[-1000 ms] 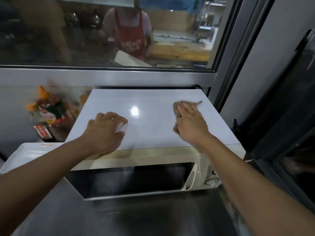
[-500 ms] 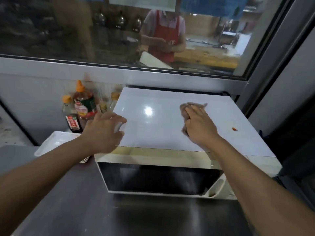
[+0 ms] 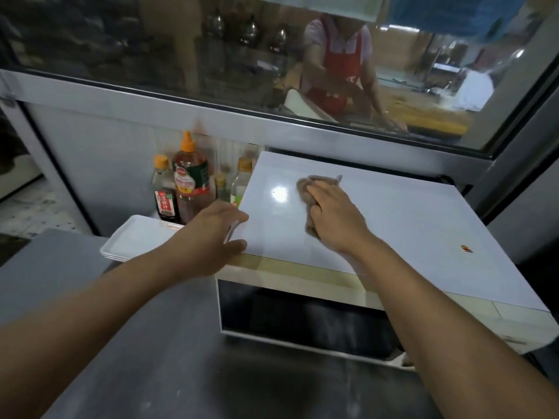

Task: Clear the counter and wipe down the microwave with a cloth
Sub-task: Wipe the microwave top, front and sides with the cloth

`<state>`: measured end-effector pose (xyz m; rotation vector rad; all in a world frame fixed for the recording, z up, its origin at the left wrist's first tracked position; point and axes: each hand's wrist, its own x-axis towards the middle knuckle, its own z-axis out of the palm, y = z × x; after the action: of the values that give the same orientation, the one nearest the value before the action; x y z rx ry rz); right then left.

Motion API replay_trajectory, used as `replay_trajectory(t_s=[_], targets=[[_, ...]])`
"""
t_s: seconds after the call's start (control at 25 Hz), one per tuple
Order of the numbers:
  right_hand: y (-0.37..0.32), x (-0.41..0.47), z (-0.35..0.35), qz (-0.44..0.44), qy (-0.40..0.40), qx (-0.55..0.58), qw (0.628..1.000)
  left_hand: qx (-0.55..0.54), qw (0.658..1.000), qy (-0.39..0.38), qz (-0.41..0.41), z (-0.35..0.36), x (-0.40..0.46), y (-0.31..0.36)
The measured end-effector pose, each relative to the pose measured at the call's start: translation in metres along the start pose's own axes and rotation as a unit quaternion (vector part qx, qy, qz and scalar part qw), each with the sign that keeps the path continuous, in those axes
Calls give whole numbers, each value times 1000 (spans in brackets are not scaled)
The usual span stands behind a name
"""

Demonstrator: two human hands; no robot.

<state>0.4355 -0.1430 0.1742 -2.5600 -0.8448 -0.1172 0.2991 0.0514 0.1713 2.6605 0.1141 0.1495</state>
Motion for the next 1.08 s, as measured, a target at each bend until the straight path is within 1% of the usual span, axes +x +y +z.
replay_trajectory(t_s=[0.04,0.12,0.16,0.2,0.24,0.36,0.4,0.44,0.52,0.6,0.64,0.68,0.76,0.92,1.0,1.08], targets=[[-13,-3,10,-32,-9,-1,999,-13,1000,0,-4,0,-2,-2],[-27,-24,26,-139,-38,14,990,-39,999,1,-6,0,-6,-5],[-26,-33,26,-177,-54,24,982,-52,999,2,-3,0,-7,-7],[-22,-32,22,-193,-69,34,978,-64,998,2,-2,0,-7,-9],[-17,-22,19,-186,-73,45,979,-74,997,1,-4,-1,-7,-10],[-19,21,13,-70,-54,24,996,-95,995,-3,-8,-1,-8,-12],[-27,27,16,-52,-48,6,997,-102,995,-4,-11,-2,-9,-13],[-37,24,20,-59,-44,-3,997,-109,994,-7,-13,-2,-11,-13],[-49,3,32,-139,-45,16,989,-128,992,-7,-9,-3,-16,-15],[-51,-19,35,-215,-71,37,973,-141,990,-5,7,-4,-20,-17],[-48,-16,33,-232,-85,40,968,-146,989,-7,8,-5,-21,-18],[-45,-4,31,-232,-95,43,967,-152,988,-11,6,-5,-21,-21],[-43,32,33,-196,-110,45,973,-161,987,-20,-2,-3,-20,-26],[-51,94,45,-152,-109,40,982,-171,985,-13,-20,3,-22,-34],[-59,95,47,-147,-108,46,982,-183,983,-10,-24,5,-26,-35],[-67,77,46,-157,-121,29,980,-191,981,-14,-27,5,-32,-34]])
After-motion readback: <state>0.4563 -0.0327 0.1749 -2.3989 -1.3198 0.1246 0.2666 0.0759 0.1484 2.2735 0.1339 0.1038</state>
